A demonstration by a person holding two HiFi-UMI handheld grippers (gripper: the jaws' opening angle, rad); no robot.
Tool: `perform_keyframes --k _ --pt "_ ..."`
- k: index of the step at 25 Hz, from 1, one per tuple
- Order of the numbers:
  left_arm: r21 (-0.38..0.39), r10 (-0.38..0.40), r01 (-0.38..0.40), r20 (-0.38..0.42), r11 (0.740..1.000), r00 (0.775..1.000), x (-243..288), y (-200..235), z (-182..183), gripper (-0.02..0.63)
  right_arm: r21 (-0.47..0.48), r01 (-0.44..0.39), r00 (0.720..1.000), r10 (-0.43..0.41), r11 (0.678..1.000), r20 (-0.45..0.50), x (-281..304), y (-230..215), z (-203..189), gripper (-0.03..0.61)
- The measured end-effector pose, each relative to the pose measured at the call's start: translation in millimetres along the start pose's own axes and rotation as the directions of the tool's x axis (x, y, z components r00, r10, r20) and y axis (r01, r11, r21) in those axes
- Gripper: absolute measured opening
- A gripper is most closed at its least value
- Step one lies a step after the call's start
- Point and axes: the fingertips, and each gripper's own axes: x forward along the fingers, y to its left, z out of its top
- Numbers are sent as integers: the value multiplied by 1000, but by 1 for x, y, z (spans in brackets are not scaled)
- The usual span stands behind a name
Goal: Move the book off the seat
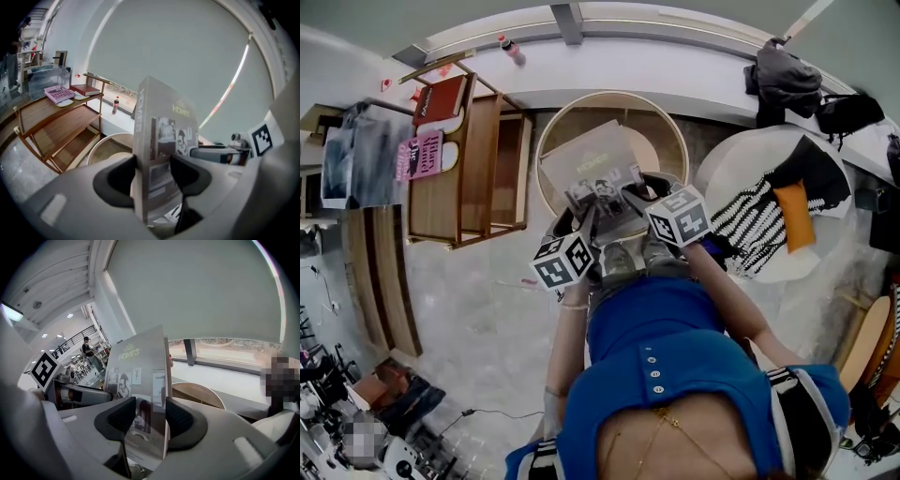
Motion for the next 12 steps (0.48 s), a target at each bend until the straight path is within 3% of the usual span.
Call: perform_keyframes --k 12 --pt "-48 -30 24 -135 999 990 97 45 -28 230 107 27 991 -13 994 -131 82 -59 -43 193"
